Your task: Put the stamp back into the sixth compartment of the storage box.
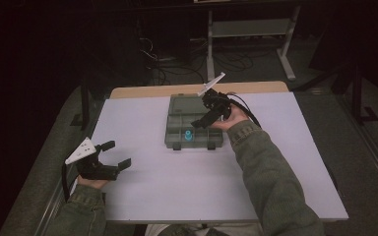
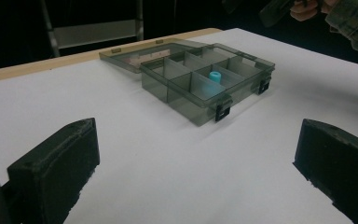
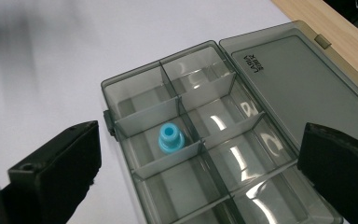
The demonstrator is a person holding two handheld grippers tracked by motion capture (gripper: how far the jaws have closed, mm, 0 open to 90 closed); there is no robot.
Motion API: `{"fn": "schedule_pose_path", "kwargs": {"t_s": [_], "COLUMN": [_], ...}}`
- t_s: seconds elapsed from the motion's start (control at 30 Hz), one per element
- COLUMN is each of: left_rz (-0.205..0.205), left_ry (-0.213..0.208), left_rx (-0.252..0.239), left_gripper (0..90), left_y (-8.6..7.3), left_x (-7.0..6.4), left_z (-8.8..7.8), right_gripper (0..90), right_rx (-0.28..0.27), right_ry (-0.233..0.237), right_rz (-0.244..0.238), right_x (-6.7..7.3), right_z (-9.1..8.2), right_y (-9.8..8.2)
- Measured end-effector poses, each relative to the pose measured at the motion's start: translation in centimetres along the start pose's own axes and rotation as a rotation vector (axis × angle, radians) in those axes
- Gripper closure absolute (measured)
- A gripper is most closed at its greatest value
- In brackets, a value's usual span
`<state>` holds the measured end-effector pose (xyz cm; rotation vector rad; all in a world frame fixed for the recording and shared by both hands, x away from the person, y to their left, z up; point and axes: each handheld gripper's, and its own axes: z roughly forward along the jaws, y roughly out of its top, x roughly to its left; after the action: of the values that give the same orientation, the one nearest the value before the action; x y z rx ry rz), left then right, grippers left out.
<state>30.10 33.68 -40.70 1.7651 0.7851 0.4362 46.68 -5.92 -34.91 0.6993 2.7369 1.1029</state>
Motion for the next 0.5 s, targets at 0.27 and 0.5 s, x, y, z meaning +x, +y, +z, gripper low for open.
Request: {"fn": "schedule_pose_path", "kwargs": {"t_s": [0.27, 0.5], "left_rz": [-0.003, -0.003], "left_ry": [0.001, 0.004], "left_rx": [-0.003, -0.002], "left_gripper": [0.0, 0.0], "left_y": [0.0, 0.0], "left_x": [0.0, 0.0], "left_z": [0.0, 0.0], "right_gripper": [0.0, 0.0], "right_rx": [-0.047, -0.074], "right_ry": [-0.003, -0.014], "right_rz": [0.009, 0.009], "right_x": [0.1, 0.3], "right_z": [-1.3, -2.4], "right_y": [-1.1, -1.9]}}
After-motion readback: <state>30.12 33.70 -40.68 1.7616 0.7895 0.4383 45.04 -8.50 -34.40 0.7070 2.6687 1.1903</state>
